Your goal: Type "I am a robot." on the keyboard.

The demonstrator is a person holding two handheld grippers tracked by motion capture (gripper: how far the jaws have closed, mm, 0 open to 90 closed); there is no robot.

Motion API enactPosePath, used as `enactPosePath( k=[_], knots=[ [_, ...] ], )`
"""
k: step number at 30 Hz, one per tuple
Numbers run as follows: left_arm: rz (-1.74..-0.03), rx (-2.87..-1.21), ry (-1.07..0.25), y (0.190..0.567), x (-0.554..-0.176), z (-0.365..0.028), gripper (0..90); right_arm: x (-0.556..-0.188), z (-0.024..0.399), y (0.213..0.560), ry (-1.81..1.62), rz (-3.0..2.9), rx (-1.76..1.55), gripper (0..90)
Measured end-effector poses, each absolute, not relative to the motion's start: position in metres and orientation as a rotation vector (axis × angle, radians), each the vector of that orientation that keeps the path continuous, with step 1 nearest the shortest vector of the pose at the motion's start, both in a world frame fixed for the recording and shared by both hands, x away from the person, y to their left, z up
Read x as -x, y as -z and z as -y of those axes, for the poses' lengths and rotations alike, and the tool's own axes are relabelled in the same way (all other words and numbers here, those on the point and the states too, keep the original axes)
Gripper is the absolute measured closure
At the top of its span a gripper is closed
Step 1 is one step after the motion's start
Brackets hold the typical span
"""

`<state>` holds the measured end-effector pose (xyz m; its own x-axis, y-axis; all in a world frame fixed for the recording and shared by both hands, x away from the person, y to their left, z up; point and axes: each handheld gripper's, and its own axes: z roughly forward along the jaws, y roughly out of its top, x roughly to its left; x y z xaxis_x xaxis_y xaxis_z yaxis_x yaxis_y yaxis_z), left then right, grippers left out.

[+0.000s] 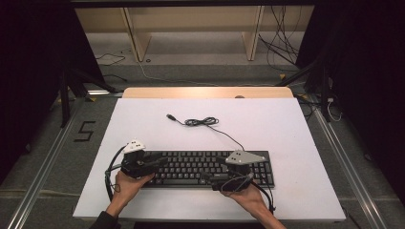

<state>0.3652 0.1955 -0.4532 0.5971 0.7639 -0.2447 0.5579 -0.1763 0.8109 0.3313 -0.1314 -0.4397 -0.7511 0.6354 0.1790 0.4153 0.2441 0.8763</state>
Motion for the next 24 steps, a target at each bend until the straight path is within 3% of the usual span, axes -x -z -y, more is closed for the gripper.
enactPosePath(
  k=[7,17,21,23,24],
  knots=[
    [-1.059,-1.82,-0.259,0.451,-0.358,-0.201,42.1,-0.334,0.127,0.442,-1.498,-2.315,-0.989,24.6],
    [-1.068,-1.794,-0.264,0.452,-0.351,-0.207,33.1,-0.343,0.122,0.443,-1.477,-2.333,-0.998,27.3],
    [-1.078,-1.783,-0.267,0.453,-0.35,-0.208,30.6,-0.348,0.119,0.445,-1.453,-2.347,-1.008,34.8],
    [-1.076,-1.789,-0.27,0.454,-0.349,-0.209,29.0,-0.352,0.117,0.447,-1.435,-2.365,-1.015,45.2],
    [-1.076,-1.789,-0.27,0.454,-0.349,-0.209,28.8,-0.352,0.117,0.447,-1.435,-2.365,-1.015,45.2]
  ],
)
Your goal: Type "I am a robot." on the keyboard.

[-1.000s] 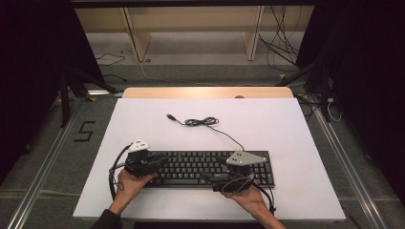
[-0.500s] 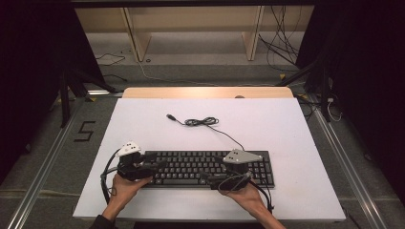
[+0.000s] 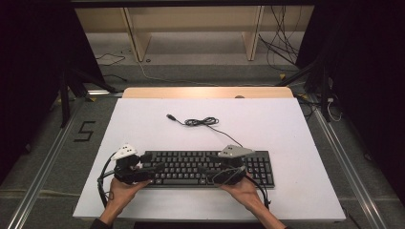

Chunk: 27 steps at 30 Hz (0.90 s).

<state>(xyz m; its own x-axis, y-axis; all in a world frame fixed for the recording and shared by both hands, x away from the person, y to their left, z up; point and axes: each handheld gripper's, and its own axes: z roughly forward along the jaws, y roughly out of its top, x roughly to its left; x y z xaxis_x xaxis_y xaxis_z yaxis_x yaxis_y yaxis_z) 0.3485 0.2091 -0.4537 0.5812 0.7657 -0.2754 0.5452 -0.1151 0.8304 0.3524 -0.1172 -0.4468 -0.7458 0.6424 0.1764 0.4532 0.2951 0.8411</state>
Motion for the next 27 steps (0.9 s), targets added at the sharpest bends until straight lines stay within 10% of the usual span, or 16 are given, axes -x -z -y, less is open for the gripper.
enactPosePath(
  k=[14,27],
  knots=[
    [-1.067,-1.787,-0.273,0.455,-0.342,-0.21,27.3,-0.373,0.112,0.455,-1.283,-2.411,-1.063,88.5],
    [-1.059,-1.798,-0.277,0.457,-0.336,-0.209,27.2,-0.384,0.089,0.466,-1.213,-2.466,-1.059,90.0]
  ],
)
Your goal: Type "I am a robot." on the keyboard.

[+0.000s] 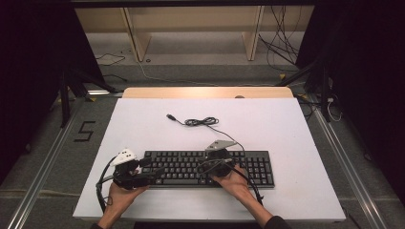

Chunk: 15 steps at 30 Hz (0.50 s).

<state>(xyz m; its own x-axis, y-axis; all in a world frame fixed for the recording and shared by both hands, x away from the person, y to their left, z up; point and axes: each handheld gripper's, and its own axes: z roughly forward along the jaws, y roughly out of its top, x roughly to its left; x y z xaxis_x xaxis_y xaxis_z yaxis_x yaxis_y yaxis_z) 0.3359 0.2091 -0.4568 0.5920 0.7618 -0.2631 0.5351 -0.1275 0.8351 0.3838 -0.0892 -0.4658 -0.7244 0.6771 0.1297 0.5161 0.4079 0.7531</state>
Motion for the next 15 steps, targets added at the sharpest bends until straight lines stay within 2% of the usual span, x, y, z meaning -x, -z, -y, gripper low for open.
enactPosePath(
  k=[15],
  knots=[
    [-1.065,-1.798,-0.285,0.457,-0.336,-0.211,27.2,-0.389,0.077,0.478,-1.104,-2.488,-1.07,90.0]
  ],
)
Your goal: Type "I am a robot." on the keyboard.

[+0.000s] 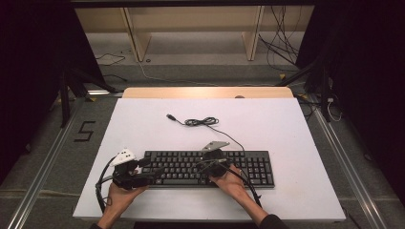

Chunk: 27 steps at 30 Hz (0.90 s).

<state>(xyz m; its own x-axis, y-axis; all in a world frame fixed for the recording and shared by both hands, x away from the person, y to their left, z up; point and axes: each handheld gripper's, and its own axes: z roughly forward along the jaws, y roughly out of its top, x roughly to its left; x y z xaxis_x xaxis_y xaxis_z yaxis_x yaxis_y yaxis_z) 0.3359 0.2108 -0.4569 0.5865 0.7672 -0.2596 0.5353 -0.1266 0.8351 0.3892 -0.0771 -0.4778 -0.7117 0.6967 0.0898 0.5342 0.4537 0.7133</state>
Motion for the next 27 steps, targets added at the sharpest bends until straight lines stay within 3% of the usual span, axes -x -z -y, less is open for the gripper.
enactPosePath(
  k=[6,8,9,12,17,21,27],
  knots=[
    [-1.069,-1.79,-0.288,0.457,-0.336,-0.212,27.3,-0.389,0.079,0.476,-1.125,-2.476,-1.1,90.0],
    [-1.069,-1.791,-0.286,0.457,-0.337,-0.212,27.2,-0.388,0.082,0.473,-1.171,-2.458,-1.099,84.8],
    [-1.07,-1.793,-0.286,0.458,-0.337,-0.213,27.2,-0.387,0.084,0.469,-1.214,-2.436,-1.101,76.4],
    [-1.07,-1.792,-0.285,0.458,-0.337,-0.212,27.2,-0.385,0.086,0.466,-1.258,-2.426,-1.092,72.4],
    [-1.075,-1.782,-0.293,0.457,-0.337,-0.214,27.1,-0.378,0.091,0.456,-1.33,-2.407,-1.064,47.6],
    [-1.077,-1.775,-0.298,0.457,-0.337,-0.215,27.1,-0.375,0.094,0.451,-1.371,-2.399,-1.051,37.9],
    [-1.08,-1.77,-0.302,0.457,-0.337,-0.216,27.1,-0.374,0.091,0.451,-1.384,-2.414,-1.035,31.7]
  ],
)
